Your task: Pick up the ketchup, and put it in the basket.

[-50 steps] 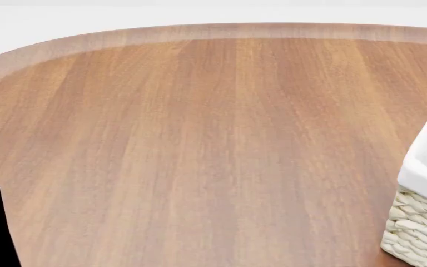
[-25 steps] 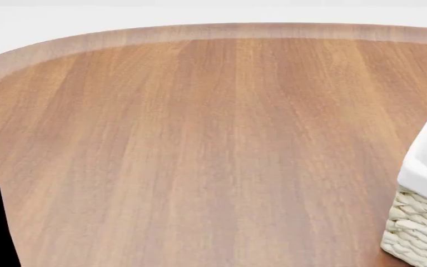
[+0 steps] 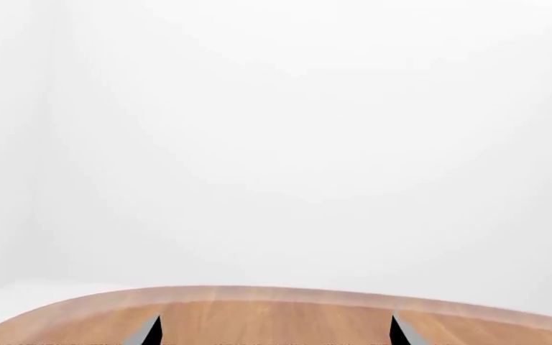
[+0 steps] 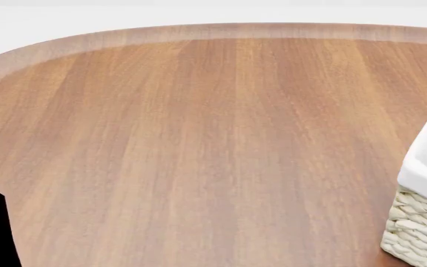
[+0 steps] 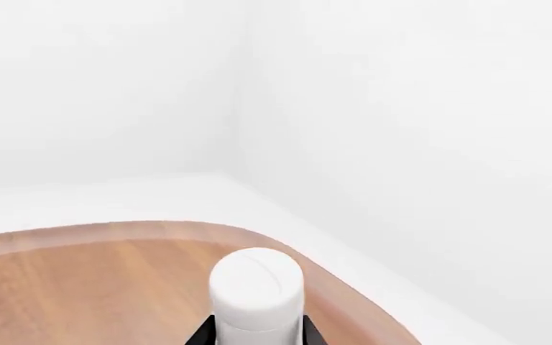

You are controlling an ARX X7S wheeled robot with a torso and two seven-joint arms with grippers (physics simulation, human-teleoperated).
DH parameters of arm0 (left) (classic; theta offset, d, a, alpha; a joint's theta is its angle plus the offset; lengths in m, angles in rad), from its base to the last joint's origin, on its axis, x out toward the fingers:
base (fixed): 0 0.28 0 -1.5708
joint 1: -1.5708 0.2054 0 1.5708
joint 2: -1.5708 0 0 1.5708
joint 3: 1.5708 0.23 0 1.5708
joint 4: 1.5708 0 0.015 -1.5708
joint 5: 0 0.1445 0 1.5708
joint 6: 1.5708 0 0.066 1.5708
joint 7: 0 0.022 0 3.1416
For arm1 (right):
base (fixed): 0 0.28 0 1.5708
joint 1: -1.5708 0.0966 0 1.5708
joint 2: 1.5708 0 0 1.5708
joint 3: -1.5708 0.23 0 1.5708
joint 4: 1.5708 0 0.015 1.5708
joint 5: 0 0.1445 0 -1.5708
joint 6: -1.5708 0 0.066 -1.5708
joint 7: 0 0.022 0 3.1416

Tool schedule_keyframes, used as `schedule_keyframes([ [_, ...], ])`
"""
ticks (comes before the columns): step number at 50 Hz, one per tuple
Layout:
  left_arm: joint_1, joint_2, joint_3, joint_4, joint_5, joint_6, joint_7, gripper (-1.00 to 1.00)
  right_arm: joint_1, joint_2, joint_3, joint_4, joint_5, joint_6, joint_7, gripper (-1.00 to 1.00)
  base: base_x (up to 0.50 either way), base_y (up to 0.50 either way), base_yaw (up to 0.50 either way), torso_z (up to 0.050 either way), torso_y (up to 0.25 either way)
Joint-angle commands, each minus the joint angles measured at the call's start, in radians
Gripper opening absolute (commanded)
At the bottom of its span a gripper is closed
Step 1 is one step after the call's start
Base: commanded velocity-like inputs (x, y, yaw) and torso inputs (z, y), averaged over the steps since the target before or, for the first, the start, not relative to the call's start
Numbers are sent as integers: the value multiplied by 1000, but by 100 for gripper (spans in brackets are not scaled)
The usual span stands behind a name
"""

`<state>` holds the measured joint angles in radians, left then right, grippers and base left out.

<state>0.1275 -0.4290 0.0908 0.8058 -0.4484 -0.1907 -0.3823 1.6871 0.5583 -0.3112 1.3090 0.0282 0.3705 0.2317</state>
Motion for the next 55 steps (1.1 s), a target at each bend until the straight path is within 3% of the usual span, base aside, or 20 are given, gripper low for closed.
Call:
schedule_keyframes([
  [1,25,-13,-13,3,1,13,-2,100,-37,-32,24,-1,-4,-114,34,-100,0,0,0,0,0],
  [55,105,-46,20,39,58,41,-6,100,-322,-146,233,0,-29,-221,71,-100,0,0,0,0,0],
])
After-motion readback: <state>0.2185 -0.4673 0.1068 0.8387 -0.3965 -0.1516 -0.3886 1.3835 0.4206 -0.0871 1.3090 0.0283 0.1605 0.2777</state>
